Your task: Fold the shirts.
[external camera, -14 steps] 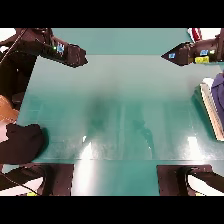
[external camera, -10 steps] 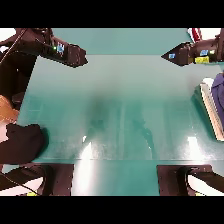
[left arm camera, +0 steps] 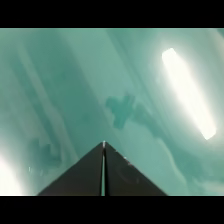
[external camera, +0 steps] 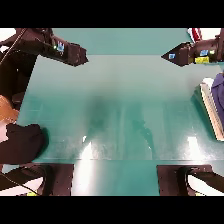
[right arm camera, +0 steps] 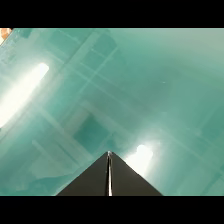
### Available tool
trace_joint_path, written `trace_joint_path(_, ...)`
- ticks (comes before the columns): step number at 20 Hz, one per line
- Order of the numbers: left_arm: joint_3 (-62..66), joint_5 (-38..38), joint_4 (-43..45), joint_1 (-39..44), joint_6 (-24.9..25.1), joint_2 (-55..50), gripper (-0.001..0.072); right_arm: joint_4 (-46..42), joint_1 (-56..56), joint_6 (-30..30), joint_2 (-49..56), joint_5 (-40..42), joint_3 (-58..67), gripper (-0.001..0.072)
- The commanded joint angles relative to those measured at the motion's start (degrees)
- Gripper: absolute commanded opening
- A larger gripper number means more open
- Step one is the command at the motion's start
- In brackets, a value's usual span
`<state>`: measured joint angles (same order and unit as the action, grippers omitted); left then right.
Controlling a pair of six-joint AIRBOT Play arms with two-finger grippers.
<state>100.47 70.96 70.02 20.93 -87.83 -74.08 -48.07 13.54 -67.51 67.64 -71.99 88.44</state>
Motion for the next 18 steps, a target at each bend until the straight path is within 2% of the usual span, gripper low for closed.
trace_joint_path(1, 0.1, -1.1, 2.8, -1.0, 3.6, 0.3, 0.0024, 0.0, 0.0, 0.0, 0.0, -0.1, 0.0, 0.0018)
trace_joint_path(4, -1.4, 13.9, 16.4, -5.6, 0.1, 1.7, 0.0024, 0.0, 0.0, 0.0, 0.1, -0.2, 0.0, 0.0018)
trace_joint_path(5, -4.1, 16.4, 19.4, -7.9, 0.2, 3.1, 0.0024, 0.0, 0.0, 0.0, 0.1, -0.2, 0.0, 0.0018)
trace_joint_path(10, -28.6, 16.3, 27.0, -18.7, -1.6, 14.8, 0.0026, 0.0, 0.0, 0.0, 0.1, -0.2, 0.0, 0.0018)
trace_joint_path(11, -33.1, 17.1, 28.7, -20.5, -1.8, 16.1, 0.0102, 0.0, 0.0, 0.0, 0.1, -0.1, 0.0, 0.0018)
trace_joint_path(12, -37.4, 17.4, 30.3, -22.2, -1.9, 16.6, 0.0388, 0.0, 0.0, 0.0, 0.2, -0.1, 0.0, 0.0018)
trace_joint_path(13, -41.7, 17.4, 31.4, -23.9, -1.9, 16.8, 0.0645, 0.0, 0.0, 0.0, 0.3, -0.2, 0.0, 0.0018)
trace_joint_path(14, -45.8, 16.9, 32.5, -25.4, -2.3, 16.7, 0.0684, 0.0, 0.0, 0.0, 0.5, -0.2, 0.0, 0.0018)
trace_joint_path(18, -57.9, 12.2, 33.3, -29.3, -3.8, 16.7, 0.0684, 0.0, 0.0, 0.0, 2.0, -0.2, 0.0, 0.0018)
